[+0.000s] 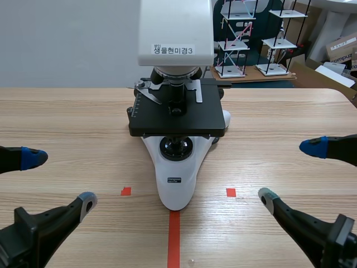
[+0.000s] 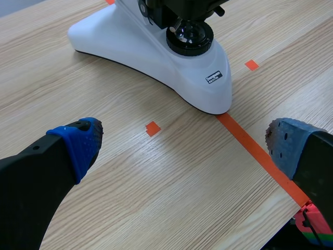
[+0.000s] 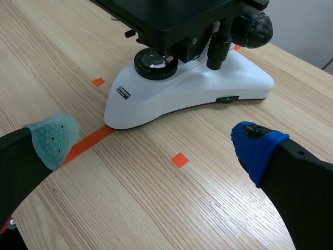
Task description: Return to the home posture
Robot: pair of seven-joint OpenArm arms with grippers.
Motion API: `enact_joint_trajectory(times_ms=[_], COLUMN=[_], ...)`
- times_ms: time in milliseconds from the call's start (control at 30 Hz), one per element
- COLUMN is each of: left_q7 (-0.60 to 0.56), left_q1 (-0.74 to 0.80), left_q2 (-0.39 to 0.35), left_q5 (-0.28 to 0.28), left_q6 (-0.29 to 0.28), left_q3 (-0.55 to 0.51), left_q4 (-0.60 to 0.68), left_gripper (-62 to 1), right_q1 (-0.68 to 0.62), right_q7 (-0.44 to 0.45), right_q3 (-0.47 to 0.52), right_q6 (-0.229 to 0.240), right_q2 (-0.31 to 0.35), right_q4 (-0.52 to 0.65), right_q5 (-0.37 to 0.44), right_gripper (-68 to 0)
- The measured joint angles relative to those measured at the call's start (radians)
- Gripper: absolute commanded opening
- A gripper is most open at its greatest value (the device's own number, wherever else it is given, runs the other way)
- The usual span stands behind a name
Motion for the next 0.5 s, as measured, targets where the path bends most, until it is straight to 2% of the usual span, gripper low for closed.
enact_joint_trajectory(times_ms=[500], left_q7=[0.000], left_q1=[0.000], left_q2=[0.000], left_q5=[0.000], left_q6=[0.000], left_q3=[0.000], left_q4=[0.000], left_gripper=[1.4], right_q1=[0.000], right_q7=[0.000], right_q3=[0.000], right_q6=[0.000], right_q2=[0.000], right_q4=[0.000], right_q5=[0.008], right_gripper=[-2.0])
